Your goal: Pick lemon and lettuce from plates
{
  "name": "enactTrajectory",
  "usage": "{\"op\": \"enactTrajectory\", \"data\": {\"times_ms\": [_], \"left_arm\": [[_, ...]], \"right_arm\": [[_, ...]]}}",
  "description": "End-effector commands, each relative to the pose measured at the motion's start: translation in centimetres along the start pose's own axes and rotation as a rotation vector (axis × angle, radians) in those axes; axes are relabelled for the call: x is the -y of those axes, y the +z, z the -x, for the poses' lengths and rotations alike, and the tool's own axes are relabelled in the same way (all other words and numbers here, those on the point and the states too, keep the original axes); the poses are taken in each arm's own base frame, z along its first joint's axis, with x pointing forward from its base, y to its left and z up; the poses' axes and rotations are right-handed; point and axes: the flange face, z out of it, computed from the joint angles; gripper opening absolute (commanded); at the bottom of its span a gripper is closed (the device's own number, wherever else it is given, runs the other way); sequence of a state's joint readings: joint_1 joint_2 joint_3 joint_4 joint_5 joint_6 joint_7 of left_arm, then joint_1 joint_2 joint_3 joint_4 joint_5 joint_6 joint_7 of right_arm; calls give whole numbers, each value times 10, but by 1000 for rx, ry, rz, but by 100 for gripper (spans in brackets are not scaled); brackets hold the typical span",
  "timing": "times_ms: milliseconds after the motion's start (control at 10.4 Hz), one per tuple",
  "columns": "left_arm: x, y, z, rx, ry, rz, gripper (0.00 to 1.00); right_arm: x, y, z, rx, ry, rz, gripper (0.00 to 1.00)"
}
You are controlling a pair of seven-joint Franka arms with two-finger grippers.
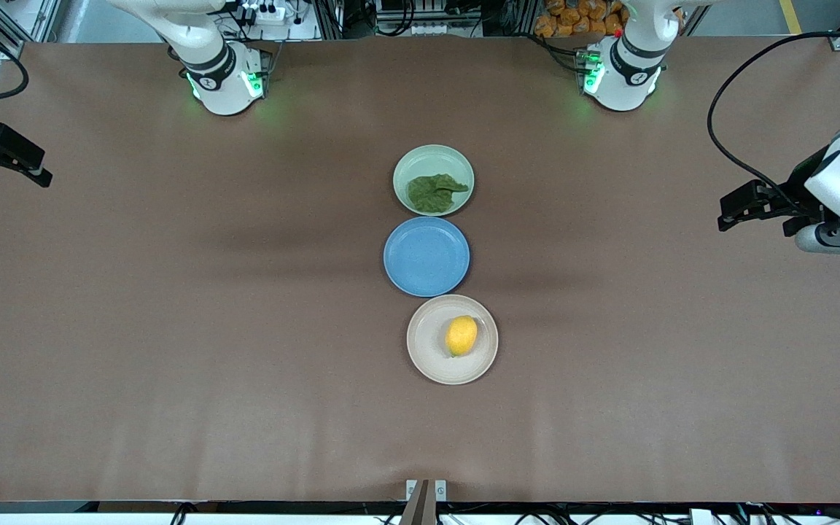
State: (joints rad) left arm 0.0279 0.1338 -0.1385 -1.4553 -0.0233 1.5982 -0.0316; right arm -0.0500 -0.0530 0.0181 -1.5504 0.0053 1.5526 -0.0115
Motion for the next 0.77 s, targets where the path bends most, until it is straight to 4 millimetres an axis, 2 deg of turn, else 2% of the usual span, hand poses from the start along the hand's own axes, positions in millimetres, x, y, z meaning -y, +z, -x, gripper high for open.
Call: {"op": "enactTrajectory", "data": {"times_ms": [0, 670], "left_arm": [[1, -7, 3, -14, -2, -7, 100], [-1, -6, 2, -12, -3, -2, 100]], "right_arm": [[-1, -2, 0, 4, -10, -13, 100], [-1, -2, 0, 4, -10, -13, 100]]}}
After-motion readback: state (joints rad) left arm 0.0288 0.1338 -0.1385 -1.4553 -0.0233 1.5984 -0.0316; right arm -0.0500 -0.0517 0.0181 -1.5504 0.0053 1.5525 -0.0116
